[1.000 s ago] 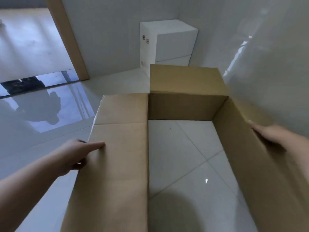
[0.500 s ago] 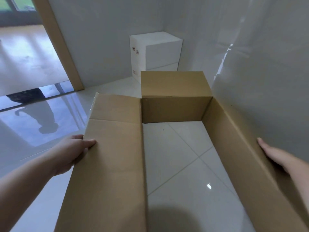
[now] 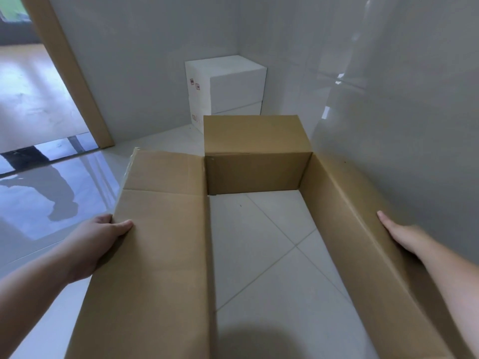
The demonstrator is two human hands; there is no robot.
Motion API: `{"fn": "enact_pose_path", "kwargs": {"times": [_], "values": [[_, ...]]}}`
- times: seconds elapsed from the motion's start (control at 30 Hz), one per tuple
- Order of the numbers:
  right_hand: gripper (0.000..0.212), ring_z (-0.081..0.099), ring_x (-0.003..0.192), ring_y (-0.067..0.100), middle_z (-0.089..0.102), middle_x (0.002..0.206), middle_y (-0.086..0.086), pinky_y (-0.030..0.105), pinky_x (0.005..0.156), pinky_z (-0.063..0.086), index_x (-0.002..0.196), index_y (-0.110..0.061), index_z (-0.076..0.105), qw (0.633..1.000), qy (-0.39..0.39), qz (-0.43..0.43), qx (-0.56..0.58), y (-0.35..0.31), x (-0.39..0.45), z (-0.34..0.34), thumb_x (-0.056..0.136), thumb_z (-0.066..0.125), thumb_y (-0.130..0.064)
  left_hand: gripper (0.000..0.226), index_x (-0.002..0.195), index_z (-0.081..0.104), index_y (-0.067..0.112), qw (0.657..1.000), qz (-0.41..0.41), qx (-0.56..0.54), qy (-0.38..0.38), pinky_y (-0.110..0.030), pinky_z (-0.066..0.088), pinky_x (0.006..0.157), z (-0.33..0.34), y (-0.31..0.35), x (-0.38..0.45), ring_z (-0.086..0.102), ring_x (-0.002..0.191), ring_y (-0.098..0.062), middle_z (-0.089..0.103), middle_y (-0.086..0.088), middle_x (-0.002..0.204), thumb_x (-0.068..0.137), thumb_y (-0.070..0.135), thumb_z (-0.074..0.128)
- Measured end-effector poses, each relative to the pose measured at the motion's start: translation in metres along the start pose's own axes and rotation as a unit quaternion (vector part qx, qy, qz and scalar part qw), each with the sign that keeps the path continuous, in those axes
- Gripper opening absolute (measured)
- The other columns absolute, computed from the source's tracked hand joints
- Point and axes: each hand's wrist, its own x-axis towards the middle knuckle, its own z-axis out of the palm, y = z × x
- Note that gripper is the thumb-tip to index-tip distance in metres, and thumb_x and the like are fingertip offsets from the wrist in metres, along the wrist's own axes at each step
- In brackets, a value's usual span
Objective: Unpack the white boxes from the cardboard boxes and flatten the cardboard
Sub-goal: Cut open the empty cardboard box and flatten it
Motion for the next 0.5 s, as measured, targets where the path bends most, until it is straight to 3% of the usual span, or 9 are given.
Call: {"fn": "enact_pose_path", "kwargs": {"times": [0.07,0.13,0.2,0.3,0.37,0.43,0.5], "values": [[0.128,0.044,0.13,0.04,0.043,0.145,0.021,0.046,0.11,0.033,0.138,0.001,0.045,1.0,0.005,0.001,-0.001,0.004,0.008,-0.003,0.051,0.042,-0.093,0.011,0.099,0.06,0.004,1.0,0.004,0.001,0.002,-0.035,0.056,0.055,0.001,0.005,-0.002,0.067,0.066,-0.029,0.07,-0.021,0.084,0.095,0.014,0.056],[0.143,0.045,0.129,0.039,0.047,0.142,0.019,0.048,0.11,0.033,0.136,-0.002,0.049,0.999,0.032,0.008,-0.029,0.013,0.027,-0.004,0.036,0.036,-0.103,0.012,0.1,0.06,0.004,1.0,0.015,0.0,0.002,-0.037,0.057,0.053,0.001,0.01,-0.004,0.067,0.064,-0.029,0.07,-0.022,0.085,0.095,0.014,0.056],[0.142,0.043,0.131,0.038,0.05,0.14,0.017,0.046,0.108,0.034,0.133,-0.004,0.052,0.995,0.065,0.001,-0.07,0.014,0.028,-0.016,0.036,0.03,-0.105,0.014,0.103,0.06,0.004,1.0,0.022,-0.004,0.002,-0.042,0.059,0.057,-0.001,0.013,-0.005,0.067,0.069,-0.032,0.07,-0.023,0.089,0.095,0.015,0.057],[0.114,0.045,0.127,0.037,0.057,0.131,0.019,0.042,0.1,0.038,0.123,0.0,0.06,0.983,0.149,-0.039,-0.097,0.001,-0.008,-0.048,0.059,0.042,-0.093,0.024,0.113,0.058,0.004,1.0,0.027,-0.008,0.012,-0.047,0.058,0.063,-0.003,0.023,-0.007,0.069,0.075,-0.036,0.07,-0.023,0.093,0.093,0.018,0.061],[0.095,0.051,0.12,0.038,0.06,0.124,0.021,0.041,0.094,0.045,0.114,0.003,0.064,0.977,0.187,-0.057,-0.09,-0.011,-0.02,-0.071,0.067,0.058,-0.079,0.018,0.106,0.058,0.003,0.999,0.037,-0.015,0.028,-0.043,0.059,0.057,0.002,0.032,-0.006,0.068,0.071,-0.034,0.069,-0.023,0.091,0.093,0.016,0.061],[0.075,0.057,0.114,0.038,0.063,0.12,0.02,0.04,0.089,0.048,0.111,0.0,0.066,0.975,0.186,-0.073,-0.098,-0.028,-0.034,-0.095,0.072,0.068,-0.064,0.007,0.093,0.057,0.006,0.997,0.045,-0.027,0.048,-0.038,0.058,0.051,0.01,0.045,-0.005,0.065,0.066,-0.031,0.067,-0.023,0.087,0.093,0.013,0.06],[0.051,0.061,0.107,0.036,0.065,0.115,0.019,0.035,0.081,0.048,0.104,-0.004,0.067,0.966,0.171,-0.133,-0.141,-0.053,-0.057,-0.118,0.078,0.071,-0.047,0.018,0.104,0.057,0.0,0.995,0.05,-0.047,0.069,-0.043,0.059,0.063,0.02,0.059,0.003,0.065,0.073,-0.034,0.066,-0.024,0.097,0.092,0.013,0.061]]}}
